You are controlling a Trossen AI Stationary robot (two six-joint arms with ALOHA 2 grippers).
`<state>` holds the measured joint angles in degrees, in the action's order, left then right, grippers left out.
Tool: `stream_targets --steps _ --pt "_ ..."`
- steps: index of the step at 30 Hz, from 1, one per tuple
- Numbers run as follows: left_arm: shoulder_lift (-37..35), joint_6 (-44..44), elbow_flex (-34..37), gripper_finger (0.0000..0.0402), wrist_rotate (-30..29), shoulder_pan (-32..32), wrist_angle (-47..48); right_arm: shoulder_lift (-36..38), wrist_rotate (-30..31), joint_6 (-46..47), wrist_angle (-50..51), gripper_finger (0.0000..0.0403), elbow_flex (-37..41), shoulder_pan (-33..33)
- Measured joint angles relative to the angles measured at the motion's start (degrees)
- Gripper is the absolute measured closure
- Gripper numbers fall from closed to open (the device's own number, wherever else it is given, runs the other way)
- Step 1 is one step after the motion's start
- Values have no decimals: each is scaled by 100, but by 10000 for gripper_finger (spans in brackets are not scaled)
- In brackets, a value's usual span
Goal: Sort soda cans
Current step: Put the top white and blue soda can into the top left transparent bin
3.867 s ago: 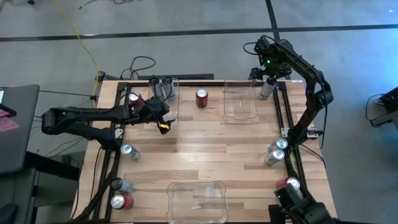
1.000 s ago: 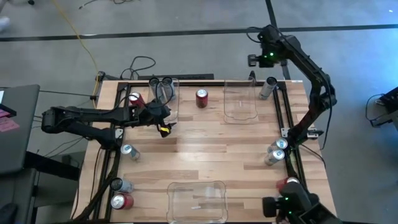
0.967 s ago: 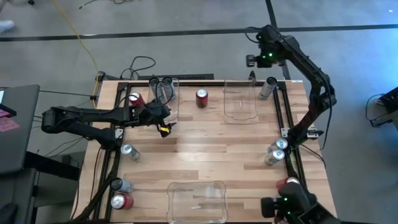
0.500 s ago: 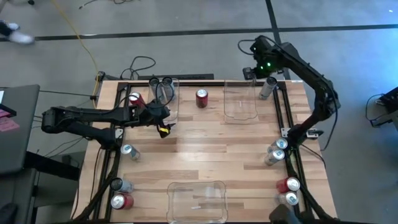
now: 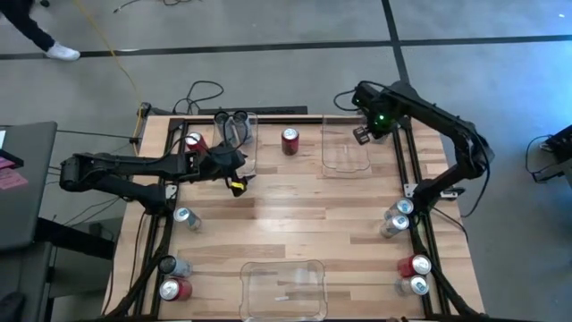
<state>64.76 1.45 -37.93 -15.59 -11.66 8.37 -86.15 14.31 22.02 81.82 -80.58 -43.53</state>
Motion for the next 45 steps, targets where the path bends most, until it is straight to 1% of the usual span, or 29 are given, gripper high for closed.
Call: stream_targets --steps 5,9,11,13,21,26,33,45 --pt "1 -93 0 52 -2 0 -99 -260 109 124 -72 246 -213 -308" --pt "1 -138 0 52 0 2 9 -413 108 505 -38 174 -289 -565" --pt "1 -169 0 52 -2 2 67 -465 93 771 -31 150 -327 -715" --pt "1 -185 0 52 0 2 132 -493 93 939 -27 134 -363 -852" --pt "2 -251 0 52 0 2 186 -494 69 1465 -271 113 -445 -1455" --pt "1 -252 0 52 1 1 382 -494 -228 1614 -681 110 -447 -1595" --pt "2 -253 0 52 2 0 562 -494 -215 1656 -842 109 -447 -1680" --pt "2 -246 0 52 2 2 502 -494 -211 1649 -908 110 -447 -1674"
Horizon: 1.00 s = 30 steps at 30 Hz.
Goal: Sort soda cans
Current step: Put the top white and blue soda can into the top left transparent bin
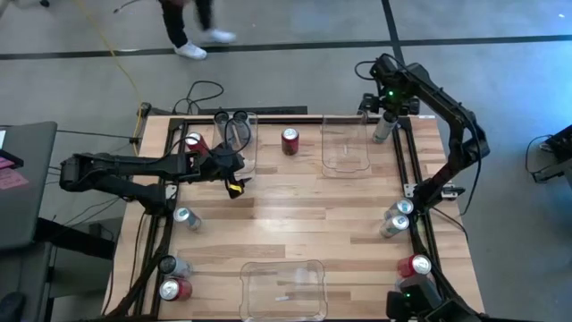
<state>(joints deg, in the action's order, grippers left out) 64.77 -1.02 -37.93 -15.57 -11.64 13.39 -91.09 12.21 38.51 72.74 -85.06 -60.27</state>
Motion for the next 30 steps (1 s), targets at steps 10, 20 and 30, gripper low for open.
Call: stream_targets --steps 10,20,30 --pt "0 27 0 52 2 -2 20 0 -166 393 -136 110 0 -114" --pt "0 -65 0 52 1 -1 -30 0 -196 847 -339 110 -36 -221" --pt "0 -131 0 52 2 -1 18 2 -487 112 209 112 -55 45"
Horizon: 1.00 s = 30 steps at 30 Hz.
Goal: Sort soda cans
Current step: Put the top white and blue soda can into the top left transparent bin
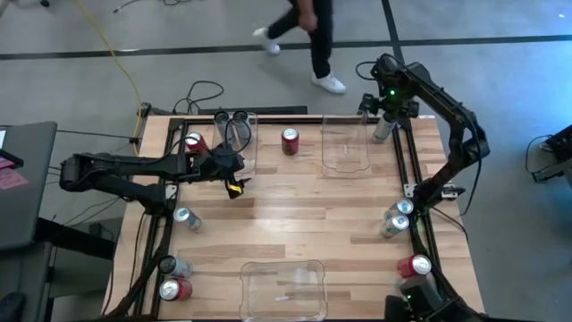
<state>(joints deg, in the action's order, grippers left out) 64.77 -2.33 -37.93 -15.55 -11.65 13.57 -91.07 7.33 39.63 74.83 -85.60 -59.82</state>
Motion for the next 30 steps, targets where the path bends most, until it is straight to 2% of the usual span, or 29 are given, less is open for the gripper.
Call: stream_targets --steps 5,9,12,16,17,30 --pt "-1 -24 0 52 0 0 -370 -2 0 -104 -409 122 -124 101" --pt "-2 -130 -44 52 0 -1 -440 0 195 -182 -919 158 -377 84" --pt "-2 -233 -55 52 -2 -1 -550 -27 733 -137 -1100 227 -407 92" --pt "-2 -304 -58 52 0 -1 -672 -304 1163 -133 -1003 364 -402 -63" --pt "-2 -304 -59 52 0 -1 -665 -378 1261 -129 -977 382 -400 -99" --pt "-2 -321 -51 52 -2 -1 -540 -1082 1298 274 -553 398 -527 -489"
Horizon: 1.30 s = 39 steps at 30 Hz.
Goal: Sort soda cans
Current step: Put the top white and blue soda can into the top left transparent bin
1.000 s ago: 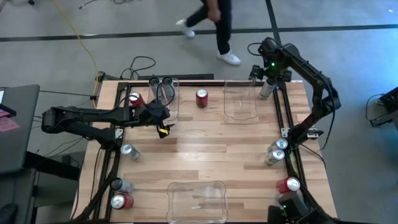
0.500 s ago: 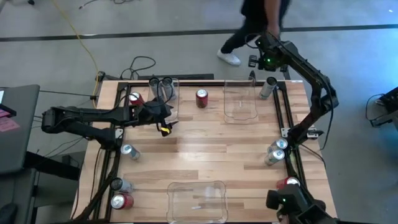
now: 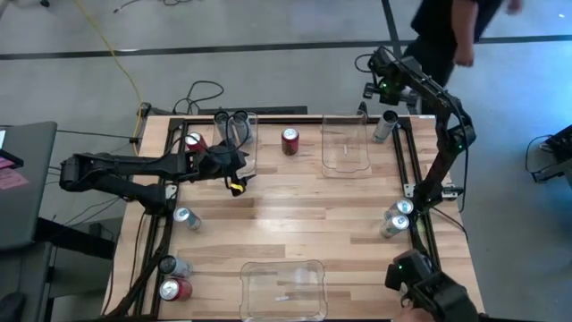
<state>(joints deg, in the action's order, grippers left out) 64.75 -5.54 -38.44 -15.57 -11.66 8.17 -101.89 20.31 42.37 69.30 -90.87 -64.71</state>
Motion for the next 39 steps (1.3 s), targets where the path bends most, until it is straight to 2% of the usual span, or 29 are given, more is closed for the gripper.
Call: stream_targets --steps 10,20,27,39 --pt "0 91 5 52 2 0 19 -48 -244 209 450 401 -81 44" --pt "0 101 5 52 2 0 106 -48 -303 481 1177 401 -81 359" --pt "0 103 7 52 2 0 99 -48 -679 437 1274 400 -81 735" --pt "0 125 9 52 2 0 1 -48 -875 22 1476 394 -298 1279"
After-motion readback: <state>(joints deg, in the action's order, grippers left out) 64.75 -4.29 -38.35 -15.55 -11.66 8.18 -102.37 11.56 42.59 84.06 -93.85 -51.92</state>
